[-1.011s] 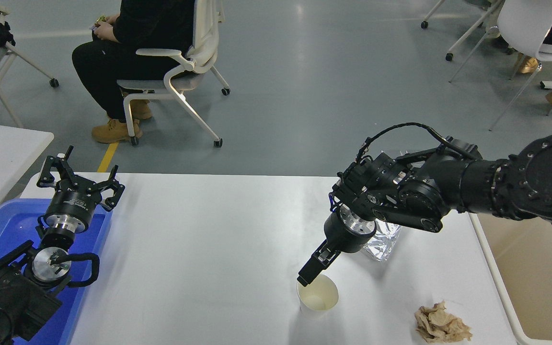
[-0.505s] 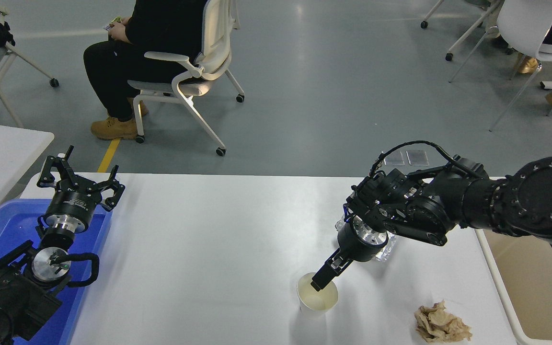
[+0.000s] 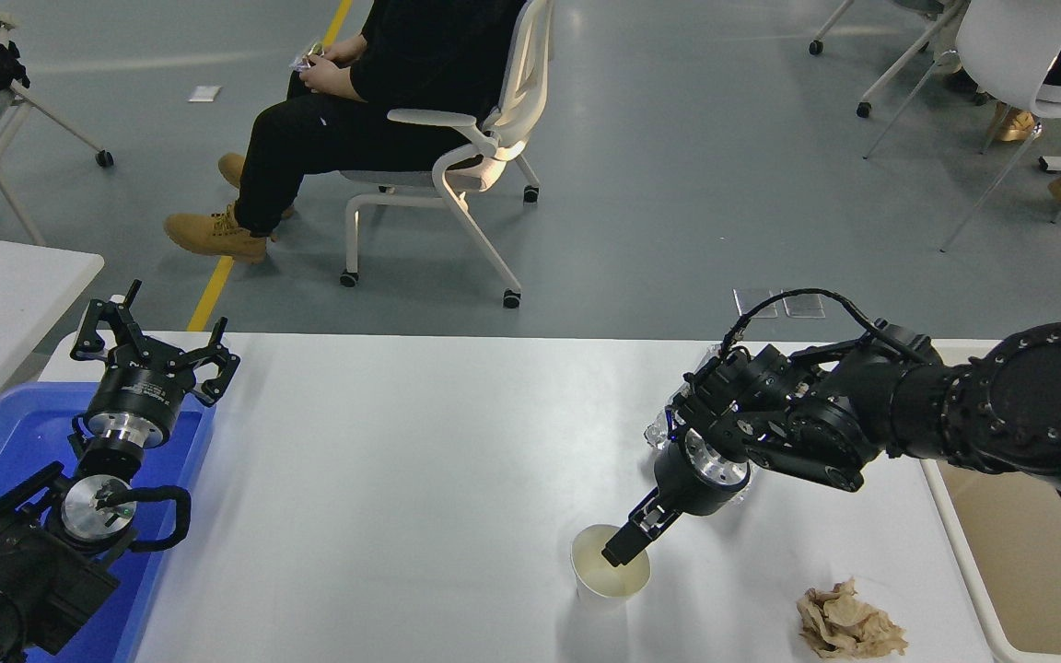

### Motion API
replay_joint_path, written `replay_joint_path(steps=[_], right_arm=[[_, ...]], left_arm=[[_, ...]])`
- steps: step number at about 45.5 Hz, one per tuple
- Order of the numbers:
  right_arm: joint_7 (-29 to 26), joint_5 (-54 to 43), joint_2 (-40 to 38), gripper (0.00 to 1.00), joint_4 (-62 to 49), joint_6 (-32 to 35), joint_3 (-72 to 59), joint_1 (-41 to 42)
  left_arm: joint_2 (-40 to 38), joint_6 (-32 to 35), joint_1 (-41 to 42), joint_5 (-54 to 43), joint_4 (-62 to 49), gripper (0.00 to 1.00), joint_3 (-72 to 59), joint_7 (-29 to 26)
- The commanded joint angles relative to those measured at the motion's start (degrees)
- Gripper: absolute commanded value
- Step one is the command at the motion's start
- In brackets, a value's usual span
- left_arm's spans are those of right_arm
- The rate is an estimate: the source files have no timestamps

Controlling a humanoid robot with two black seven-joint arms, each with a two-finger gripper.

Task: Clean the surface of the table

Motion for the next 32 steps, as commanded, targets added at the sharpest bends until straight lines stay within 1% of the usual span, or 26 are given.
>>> replay_joint_path(steps=[1,4,6,12,18,22,24,32], right_arm=[[2.63,-1.44,-0.05,0.45,-0.48,-1.56,-0.11,-0.13],[3.33,-1.53,-0.05,0.35,-0.57,-1.73,-0.98,-0.13],[3.51,-1.53,0.03,0.32,-0.57,-2.08,-1.51,-0.13],[3.95,-1.53,0.03,0.29,-0.83,-2.88,-1.96,-0.04],[4.91,-1.53,0.03,0.22,-0.83,-2.96,-1.96,0.05],[6.14,-1.62,0.03,0.10,-0.92,-2.96,-2.04,0.13],[6.93,-1.70,0.03,0.00,-0.92,-2.96,-2.48,0.22],[8.78,-2.41,0.12,0.00,-1.89,-3.93,-3.45,0.40]], left_arm=[[0.00,-0.05,0.00,0.00,-0.06,1.00,0.00,0.00],[0.00,-0.05,0.00,0.00,-0.06,1.00,0.00,0.00],[0.00,-0.05,0.00,0.00,-0.06,1.00,0.00,0.00],[0.00,-0.05,0.00,0.00,0.03,1.00,0.00,0.00],[0.00,-0.05,0.00,0.00,-0.06,1.00,0.00,0.00],[0.00,-0.05,0.00,0.00,-0.06,1.00,0.00,0.00],[0.00,0.04,0.00,0.00,0.03,1.00,0.00,0.00],[0.00,-0.05,0.00,0.00,-0.06,1.00,0.00,0.00]])
